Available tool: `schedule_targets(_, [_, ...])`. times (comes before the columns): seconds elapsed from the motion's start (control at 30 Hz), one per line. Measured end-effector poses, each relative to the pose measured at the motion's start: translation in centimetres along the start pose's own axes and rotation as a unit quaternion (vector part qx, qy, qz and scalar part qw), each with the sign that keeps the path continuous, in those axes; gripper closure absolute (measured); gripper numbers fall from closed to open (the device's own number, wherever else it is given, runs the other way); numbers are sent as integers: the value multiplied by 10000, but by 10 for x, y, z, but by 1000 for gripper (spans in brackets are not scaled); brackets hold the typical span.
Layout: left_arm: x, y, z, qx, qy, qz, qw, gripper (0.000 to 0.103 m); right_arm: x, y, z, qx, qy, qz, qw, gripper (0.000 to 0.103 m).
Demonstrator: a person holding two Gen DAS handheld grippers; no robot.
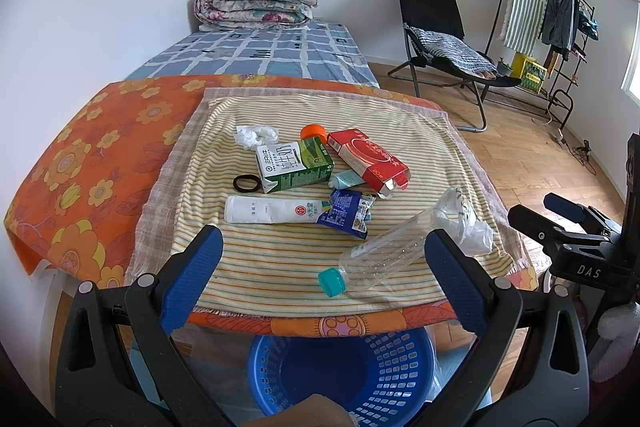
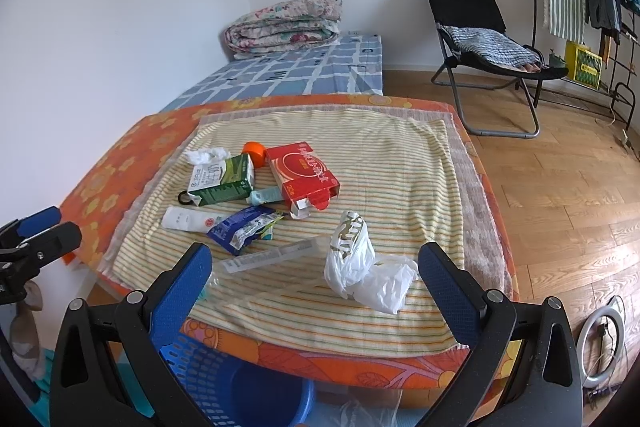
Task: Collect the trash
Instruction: 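Move both tools toward the clear bottle and white plastic bag, then grasp the clear bottle with the left tool while the right tool grasps the white bag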
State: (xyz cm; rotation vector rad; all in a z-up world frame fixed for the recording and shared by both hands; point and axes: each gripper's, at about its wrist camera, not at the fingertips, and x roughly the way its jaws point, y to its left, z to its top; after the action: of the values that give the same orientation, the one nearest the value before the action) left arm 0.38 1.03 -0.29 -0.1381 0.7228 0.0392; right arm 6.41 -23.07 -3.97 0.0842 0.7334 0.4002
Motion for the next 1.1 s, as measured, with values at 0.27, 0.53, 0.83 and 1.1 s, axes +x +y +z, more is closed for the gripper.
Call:
schedule_targets(0.27, [0, 0, 0, 4, 1, 0, 10000, 0, 0, 0, 0, 8, 3, 1, 10000, 1])
schedule_targets(0.53, [0, 0, -1, 15, 2, 2, 10000, 0, 0, -3, -3, 30, 50, 18, 10000, 1])
schedule_targets(0.83, [-2, 6, 0, 21, 52, 1, 10000, 0, -2, -5, -1, 56, 100, -39, 9999, 1])
schedule_targets(1.1, [21, 7, -8, 421, 272, -83, 9987, 0, 6, -20, -1, 155, 48, -146, 9998, 1])
